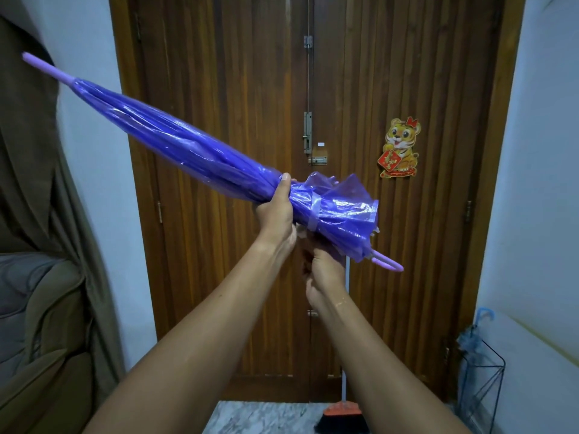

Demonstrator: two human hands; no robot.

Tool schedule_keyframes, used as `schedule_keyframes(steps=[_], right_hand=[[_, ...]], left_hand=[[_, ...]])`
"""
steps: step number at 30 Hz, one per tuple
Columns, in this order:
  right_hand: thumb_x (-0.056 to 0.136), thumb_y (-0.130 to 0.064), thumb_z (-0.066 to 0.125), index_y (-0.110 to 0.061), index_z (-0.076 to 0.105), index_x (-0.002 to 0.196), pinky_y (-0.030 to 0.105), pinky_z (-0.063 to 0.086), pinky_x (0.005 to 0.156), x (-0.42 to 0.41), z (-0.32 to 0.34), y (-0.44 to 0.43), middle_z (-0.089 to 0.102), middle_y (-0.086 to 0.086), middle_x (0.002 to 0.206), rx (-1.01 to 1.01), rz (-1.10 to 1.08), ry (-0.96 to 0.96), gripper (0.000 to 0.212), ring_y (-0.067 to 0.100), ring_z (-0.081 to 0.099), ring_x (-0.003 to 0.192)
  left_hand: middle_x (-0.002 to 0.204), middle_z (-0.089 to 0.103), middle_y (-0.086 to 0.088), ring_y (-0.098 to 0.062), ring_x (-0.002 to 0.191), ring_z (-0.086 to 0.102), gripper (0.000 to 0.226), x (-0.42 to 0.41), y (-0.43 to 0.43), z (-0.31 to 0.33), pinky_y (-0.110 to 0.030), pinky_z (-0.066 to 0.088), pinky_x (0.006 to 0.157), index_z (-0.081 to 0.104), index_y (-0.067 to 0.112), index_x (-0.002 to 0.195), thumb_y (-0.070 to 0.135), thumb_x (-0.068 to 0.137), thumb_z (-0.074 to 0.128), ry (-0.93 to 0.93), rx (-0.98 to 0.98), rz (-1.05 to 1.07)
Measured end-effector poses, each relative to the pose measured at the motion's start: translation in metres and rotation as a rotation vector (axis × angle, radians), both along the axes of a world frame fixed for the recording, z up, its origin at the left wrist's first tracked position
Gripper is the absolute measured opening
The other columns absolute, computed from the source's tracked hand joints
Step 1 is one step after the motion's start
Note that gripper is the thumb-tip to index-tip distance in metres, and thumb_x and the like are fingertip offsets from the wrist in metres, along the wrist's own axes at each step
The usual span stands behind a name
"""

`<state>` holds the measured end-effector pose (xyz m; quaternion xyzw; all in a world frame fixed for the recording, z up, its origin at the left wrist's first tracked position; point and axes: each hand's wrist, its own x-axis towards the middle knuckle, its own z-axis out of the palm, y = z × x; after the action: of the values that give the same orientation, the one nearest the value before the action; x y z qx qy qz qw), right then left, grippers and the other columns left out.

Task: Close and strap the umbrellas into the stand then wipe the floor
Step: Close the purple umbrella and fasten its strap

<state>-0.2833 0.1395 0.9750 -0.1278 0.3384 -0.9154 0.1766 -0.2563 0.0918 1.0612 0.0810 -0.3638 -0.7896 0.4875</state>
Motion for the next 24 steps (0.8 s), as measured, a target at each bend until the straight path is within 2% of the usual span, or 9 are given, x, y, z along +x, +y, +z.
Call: schedule_keyframes(steps=[2, 4, 7, 11, 16, 18, 19, 22, 24], right_hand=[[0.086, 0.003, 0.068, -0.017, 0.067, 0.095, 0.022, 0.052, 0.061, -0.002, 0.000, -0.003, 0.069, 0.005, 0.091, -0.055, -0.012, 0.061, 0.022, 0.013, 0.065, 0.075], [0.082, 0.000, 0.070, -0.015, 0.068, 0.102, 0.033, 0.053, 0.083, -0.005, 0.002, -0.005, 0.068, 0.012, 0.106, -0.118, -0.023, 0.106, 0.026, 0.020, 0.064, 0.093], [0.083, 0.003, 0.065, -0.018, 0.067, 0.090, 0.027, 0.049, 0.075, -0.012, 0.005, -0.001, 0.066, 0.004, 0.090, -0.181, 0.007, 0.143, 0.023, 0.013, 0.062, 0.079], [0.087, 0.004, 0.064, -0.013, 0.059, 0.116, 0.023, 0.050, 0.081, -0.020, 0.005, 0.003, 0.063, 0.005, 0.103, -0.233, 0.012, 0.187, 0.034, 0.009, 0.061, 0.089], [0.088, -0.006, 0.071, -0.014, 0.064, 0.121, 0.032, 0.048, 0.094, -0.025, 0.005, 0.009, 0.067, 0.006, 0.107, -0.227, 0.041, 0.208, 0.035, 0.014, 0.063, 0.096], [0.091, -0.005, 0.068, -0.014, 0.068, 0.115, 0.040, 0.045, 0.105, -0.026, 0.007, 0.014, 0.067, 0.012, 0.116, -0.209, 0.051, 0.242, 0.025, 0.024, 0.063, 0.108], [0.092, -0.004, 0.067, -0.013, 0.070, 0.108, 0.043, 0.045, 0.108, -0.026, 0.008, 0.015, 0.068, 0.014, 0.116, -0.181, 0.033, 0.256, 0.019, 0.027, 0.062, 0.112], [0.090, -0.001, 0.069, -0.016, 0.073, 0.081, 0.052, 0.047, 0.108, -0.024, 0.014, 0.019, 0.071, 0.014, 0.100, -0.097, -0.043, 0.290, 0.019, 0.032, 0.064, 0.105], [0.089, 0.001, 0.069, -0.012, 0.069, 0.081, 0.052, 0.049, 0.102, -0.026, 0.018, 0.022, 0.070, 0.014, 0.095, -0.049, -0.083, 0.296, 0.016, 0.030, 0.064, 0.098]], left_hand=[[0.090, 0.073, -0.006, -0.011, 0.065, 0.072, 0.031, 0.001, 0.001, 0.002, -0.027, 0.058, 0.058, 0.065, 0.000, 0.114, 0.020, 0.091, 0.074, 0.007, 0.005, 0.022], [0.100, 0.075, -0.009, -0.018, 0.079, 0.075, 0.041, 0.002, 0.002, 0.002, -0.036, 0.063, 0.072, 0.064, 0.000, 0.120, 0.026, 0.091, 0.074, -0.022, -0.003, 0.024], [0.107, 0.076, -0.009, -0.024, 0.094, 0.075, 0.042, 0.001, 0.002, 0.003, -0.046, 0.061, 0.088, 0.066, 0.003, 0.117, 0.033, 0.089, 0.076, -0.097, -0.010, 0.049], [0.105, 0.076, -0.006, -0.022, 0.089, 0.076, 0.047, 0.004, 0.001, 0.002, -0.042, 0.062, 0.085, 0.066, 0.007, 0.116, 0.039, 0.084, 0.079, -0.169, 0.041, 0.047], [0.106, 0.073, -0.007, -0.026, 0.092, 0.074, 0.071, 0.010, 0.012, -0.008, -0.044, 0.060, 0.089, 0.059, 0.010, 0.113, 0.060, 0.069, 0.083, -0.287, 0.123, 0.006], [0.110, 0.072, -0.006, -0.026, 0.097, 0.072, 0.104, 0.001, 0.005, -0.019, -0.042, 0.058, 0.093, 0.060, 0.006, 0.125, 0.077, 0.052, 0.080, -0.403, 0.128, -0.020], [0.114, 0.070, -0.004, -0.025, 0.103, 0.070, 0.107, 0.006, 0.009, -0.020, -0.040, 0.053, 0.096, 0.059, 0.005, 0.127, 0.079, 0.052, 0.076, -0.450, 0.134, -0.048], [0.114, 0.061, -0.004, -0.024, 0.112, 0.057, 0.068, 0.017, 0.020, -0.027, -0.041, 0.040, 0.098, 0.058, 0.008, 0.112, 0.068, 0.081, 0.066, -0.574, 0.124, -0.132], [0.124, 0.063, -0.001, -0.026, 0.119, 0.055, 0.082, 0.015, 0.015, -0.039, -0.050, 0.037, 0.107, 0.058, 0.008, 0.118, 0.078, 0.075, 0.063, -0.691, 0.124, -0.234]])
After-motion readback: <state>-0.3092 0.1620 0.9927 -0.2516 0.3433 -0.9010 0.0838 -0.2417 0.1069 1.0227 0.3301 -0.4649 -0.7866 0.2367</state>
